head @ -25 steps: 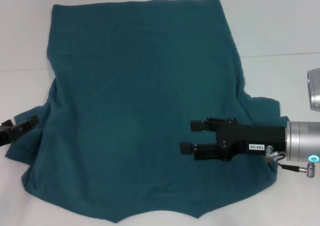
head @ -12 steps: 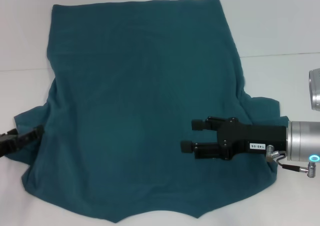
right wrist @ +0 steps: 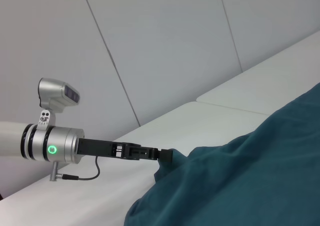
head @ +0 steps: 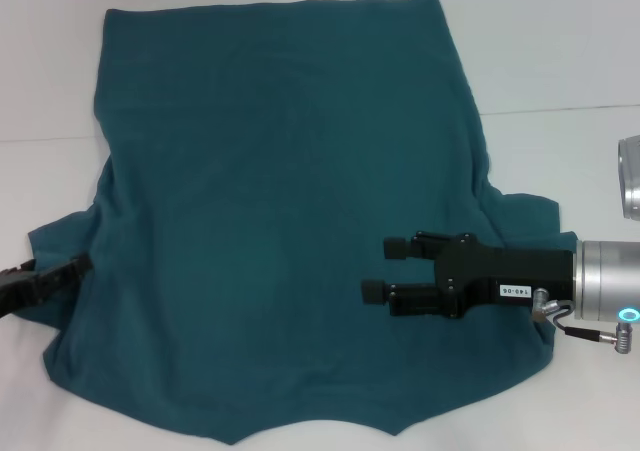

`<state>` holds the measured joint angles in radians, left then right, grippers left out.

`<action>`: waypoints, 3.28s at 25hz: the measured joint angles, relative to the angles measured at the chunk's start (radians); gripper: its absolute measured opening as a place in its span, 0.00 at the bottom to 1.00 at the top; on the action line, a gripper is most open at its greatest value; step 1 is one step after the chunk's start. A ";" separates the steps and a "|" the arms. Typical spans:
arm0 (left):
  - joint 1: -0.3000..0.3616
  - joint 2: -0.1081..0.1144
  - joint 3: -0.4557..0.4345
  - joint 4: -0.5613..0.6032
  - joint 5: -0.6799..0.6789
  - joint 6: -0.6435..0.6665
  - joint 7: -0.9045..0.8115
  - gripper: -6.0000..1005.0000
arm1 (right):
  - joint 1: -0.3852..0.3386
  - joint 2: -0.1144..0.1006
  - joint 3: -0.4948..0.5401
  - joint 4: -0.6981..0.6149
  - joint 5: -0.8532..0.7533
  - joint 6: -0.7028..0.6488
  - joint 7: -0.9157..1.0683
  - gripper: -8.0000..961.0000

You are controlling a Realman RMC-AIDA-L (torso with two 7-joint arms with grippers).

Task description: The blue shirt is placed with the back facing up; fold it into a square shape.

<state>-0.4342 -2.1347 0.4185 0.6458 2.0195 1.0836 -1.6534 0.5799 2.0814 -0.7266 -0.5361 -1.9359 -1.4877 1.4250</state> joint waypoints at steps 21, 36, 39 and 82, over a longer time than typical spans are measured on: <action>0.002 -0.001 -0.007 0.005 0.001 -0.030 -0.020 0.29 | -0.003 0.002 0.005 0.004 0.000 -0.002 -0.006 0.93; 0.002 0.023 -0.011 0.067 0.003 -0.067 -0.043 0.01 | -0.005 0.005 0.031 0.022 0.010 0.000 -0.007 0.93; 0.002 0.031 -0.012 0.083 0.004 -0.071 -0.043 0.02 | -0.004 0.007 0.031 0.034 0.015 0.000 -0.009 0.93; -0.111 -0.008 0.004 0.087 -0.001 0.191 -0.166 0.09 | 0.000 0.011 0.017 0.062 0.015 0.019 -0.023 0.93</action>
<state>-0.5452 -2.1423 0.4230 0.7331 2.0184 1.2750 -1.8190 0.5795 2.0922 -0.7092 -0.4736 -1.9205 -1.4688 1.4016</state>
